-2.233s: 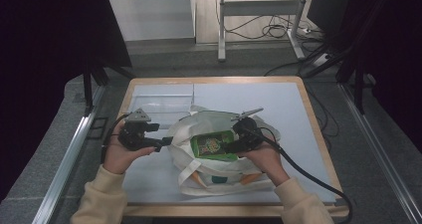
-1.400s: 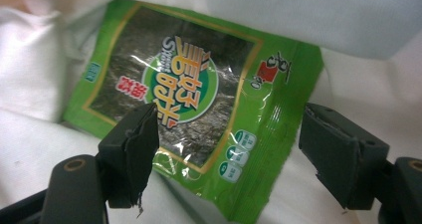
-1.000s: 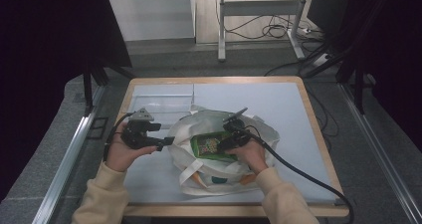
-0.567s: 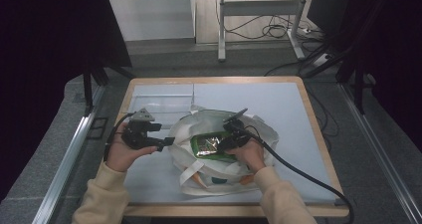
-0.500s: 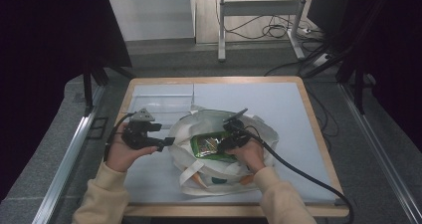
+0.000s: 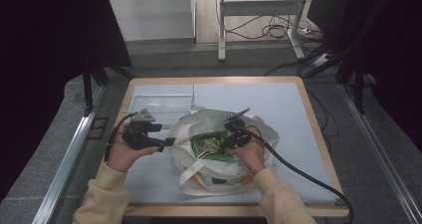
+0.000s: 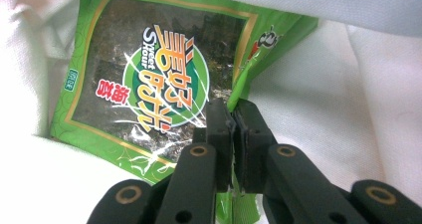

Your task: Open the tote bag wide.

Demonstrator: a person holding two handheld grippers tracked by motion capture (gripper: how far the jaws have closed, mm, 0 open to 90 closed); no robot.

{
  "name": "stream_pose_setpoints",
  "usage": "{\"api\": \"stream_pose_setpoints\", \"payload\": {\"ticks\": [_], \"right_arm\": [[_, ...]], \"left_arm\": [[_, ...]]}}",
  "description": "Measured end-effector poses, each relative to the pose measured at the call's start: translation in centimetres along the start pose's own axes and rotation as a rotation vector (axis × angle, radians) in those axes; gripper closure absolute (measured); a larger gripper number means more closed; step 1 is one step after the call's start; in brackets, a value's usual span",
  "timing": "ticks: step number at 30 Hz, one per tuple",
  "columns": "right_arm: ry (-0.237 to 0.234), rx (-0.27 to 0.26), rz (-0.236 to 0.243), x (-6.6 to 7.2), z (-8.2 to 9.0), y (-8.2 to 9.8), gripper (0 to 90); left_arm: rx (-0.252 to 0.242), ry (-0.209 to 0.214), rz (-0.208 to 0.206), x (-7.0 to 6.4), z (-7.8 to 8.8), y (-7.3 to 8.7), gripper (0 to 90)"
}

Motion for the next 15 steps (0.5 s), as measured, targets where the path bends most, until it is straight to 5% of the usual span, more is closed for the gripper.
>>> {"api": "stream_pose_setpoints", "payload": {"ticks": [15], "right_arm": [[0.018,-0.034,0.07,0.6,1.7,0.4,88.2]], "left_arm": [[-0.003,0.005,0.006,0.1,0.0,0.1,25.1]]}}
Point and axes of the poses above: each handheld gripper's, and its own axes: z roughly backward along the jaws, y roughly out of its underside, x roughly to its left, the point moved 2 cm from there along -z, roughly forward along the jaws, and after that the axes turned 8 degrees about -y, right-handed, at the moved point
